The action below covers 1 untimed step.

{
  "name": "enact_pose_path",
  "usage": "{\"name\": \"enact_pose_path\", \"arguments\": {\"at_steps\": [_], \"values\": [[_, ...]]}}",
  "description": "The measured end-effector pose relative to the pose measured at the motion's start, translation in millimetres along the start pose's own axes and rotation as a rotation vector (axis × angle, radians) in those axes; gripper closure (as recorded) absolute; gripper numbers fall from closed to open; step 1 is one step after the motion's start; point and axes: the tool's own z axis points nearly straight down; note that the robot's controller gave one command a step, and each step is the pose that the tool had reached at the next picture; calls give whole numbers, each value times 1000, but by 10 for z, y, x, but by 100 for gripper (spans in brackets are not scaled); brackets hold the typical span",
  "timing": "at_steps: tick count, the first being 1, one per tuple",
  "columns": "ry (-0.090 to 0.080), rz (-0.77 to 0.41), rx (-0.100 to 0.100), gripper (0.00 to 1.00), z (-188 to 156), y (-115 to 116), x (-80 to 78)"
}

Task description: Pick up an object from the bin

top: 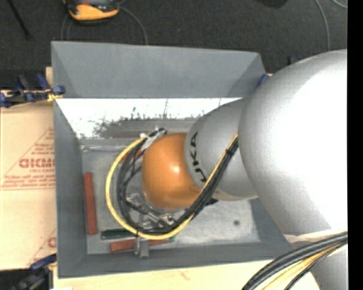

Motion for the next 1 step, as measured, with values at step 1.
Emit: {"name": "enact_pose_path", "arguments": {"at_steps": [1], "values": [[0,1,0,0,0,0,1]]}}
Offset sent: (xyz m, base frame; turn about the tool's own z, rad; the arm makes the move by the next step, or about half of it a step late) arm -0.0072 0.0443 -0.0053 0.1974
